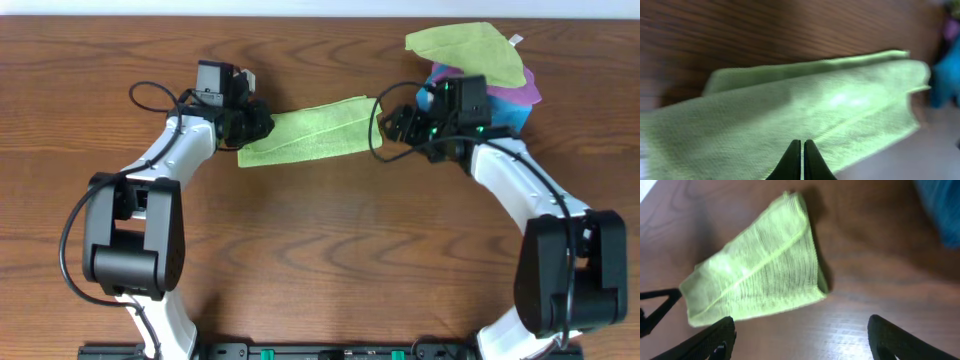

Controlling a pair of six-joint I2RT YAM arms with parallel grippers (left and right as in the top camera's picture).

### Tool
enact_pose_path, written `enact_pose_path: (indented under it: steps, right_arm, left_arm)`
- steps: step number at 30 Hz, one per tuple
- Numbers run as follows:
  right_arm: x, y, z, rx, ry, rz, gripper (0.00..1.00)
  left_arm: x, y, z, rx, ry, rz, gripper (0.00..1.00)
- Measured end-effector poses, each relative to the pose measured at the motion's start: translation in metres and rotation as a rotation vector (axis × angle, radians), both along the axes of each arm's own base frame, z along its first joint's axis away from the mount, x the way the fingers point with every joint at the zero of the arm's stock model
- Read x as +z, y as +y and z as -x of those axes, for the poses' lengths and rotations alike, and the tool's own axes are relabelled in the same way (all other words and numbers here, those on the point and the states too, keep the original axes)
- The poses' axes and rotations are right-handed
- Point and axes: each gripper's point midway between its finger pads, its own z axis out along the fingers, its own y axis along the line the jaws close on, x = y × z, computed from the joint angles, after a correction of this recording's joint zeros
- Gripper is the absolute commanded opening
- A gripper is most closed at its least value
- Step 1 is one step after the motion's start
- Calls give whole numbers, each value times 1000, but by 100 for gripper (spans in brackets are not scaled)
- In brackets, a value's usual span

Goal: Fold the cloth
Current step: 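Grasp the folded green cloth edges with both grippers and adjust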

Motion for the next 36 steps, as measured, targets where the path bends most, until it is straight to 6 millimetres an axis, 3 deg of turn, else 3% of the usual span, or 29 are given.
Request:
enact_pose_path:
  steps: [10,16,24,36]
  right_arm:
    - [-21,14,14,-55,32,-115,82]
    - [-22,26,13,-57,39,-142,82]
    - [-40,41,16,-54,74,-148,80]
    - [-51,58,-3,-69,3,-160,81]
  left_arm:
    - [-9,24,-6,38,-25,-149,6]
    - [-25,27,-4,43,7,-169,5]
    - [-40,30,-1,48,38,-187,5]
    - [-43,31,-1,51,42,-199,5]
